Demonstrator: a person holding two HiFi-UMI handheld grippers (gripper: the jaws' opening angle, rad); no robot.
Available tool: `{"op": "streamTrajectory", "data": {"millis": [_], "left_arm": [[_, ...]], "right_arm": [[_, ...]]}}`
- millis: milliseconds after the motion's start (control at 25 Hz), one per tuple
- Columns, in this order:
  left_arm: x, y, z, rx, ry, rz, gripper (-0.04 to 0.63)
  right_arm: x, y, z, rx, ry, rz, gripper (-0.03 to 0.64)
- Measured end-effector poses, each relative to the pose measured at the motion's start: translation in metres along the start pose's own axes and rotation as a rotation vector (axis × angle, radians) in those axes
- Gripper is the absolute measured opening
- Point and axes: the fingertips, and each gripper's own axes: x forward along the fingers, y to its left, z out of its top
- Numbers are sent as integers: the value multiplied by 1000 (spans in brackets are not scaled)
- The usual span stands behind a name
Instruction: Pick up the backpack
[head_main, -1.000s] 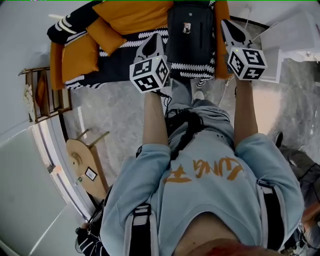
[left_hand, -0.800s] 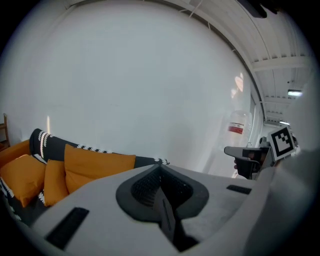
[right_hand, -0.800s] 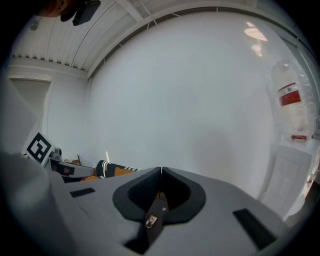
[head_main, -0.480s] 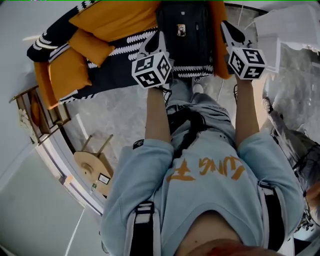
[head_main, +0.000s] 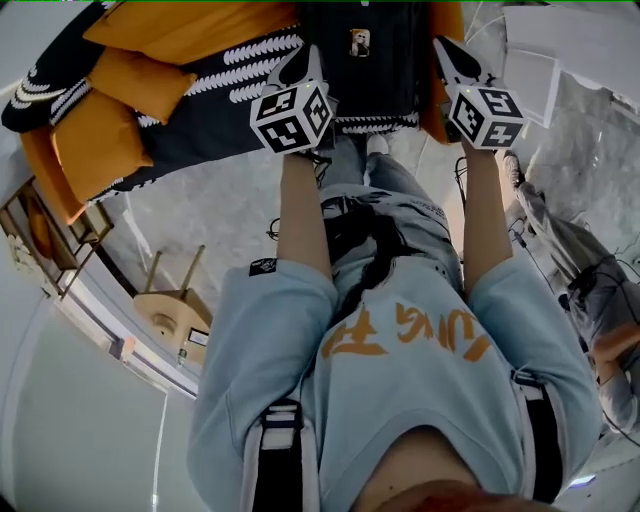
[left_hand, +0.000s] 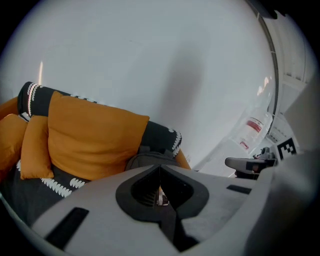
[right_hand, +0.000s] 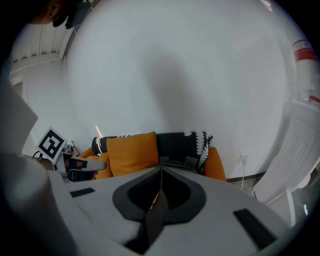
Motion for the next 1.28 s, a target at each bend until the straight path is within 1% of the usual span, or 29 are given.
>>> {"op": "streamTrajectory", "data": {"millis": [200,360,440,640,720,800,880,920,960,1000,1040,1160,1280], "left_arm": [[22,10,-24,-4,95,-28,23],[47,20,-38,5,144,-27,23],[57,26,-40,2,164,-32,23],[80,29,-43,-2,223,-69,23],[88,30,-44,-7,238,-71,23],[94,34,-45,-14,252,-61,25],[101,39,-45,-20,266,-52,30],[103,41,-45,-24,276,-53,47],[106,43,-45,-31,288,-56,94],[109,46,-45,-39,301,-59,162],[111,49,-45,-48,313,-62,191],[122,58,-48,-77,339,-69,228],[138,65,-53,-88,367,-66,250]], "right_arm": [[18,-9,-31,72,83,-25,29],[31,-25,-55,165,148,-26,29],[39,-32,-59,202,168,-30,31],[58,-46,-65,230,207,-43,41],[68,-51,-68,241,226,-33,65],[78,-54,-73,270,252,-12,133],[87,-58,-79,315,275,3,161],[91,-61,-80,331,285,2,166],[95,-64,-81,338,296,-6,175],[100,-67,-82,341,309,-18,184],[105,-70,-82,342,319,-29,196],[121,-77,-81,349,329,-41,250],[138,-89,-86,334,368,-49,268]]}}
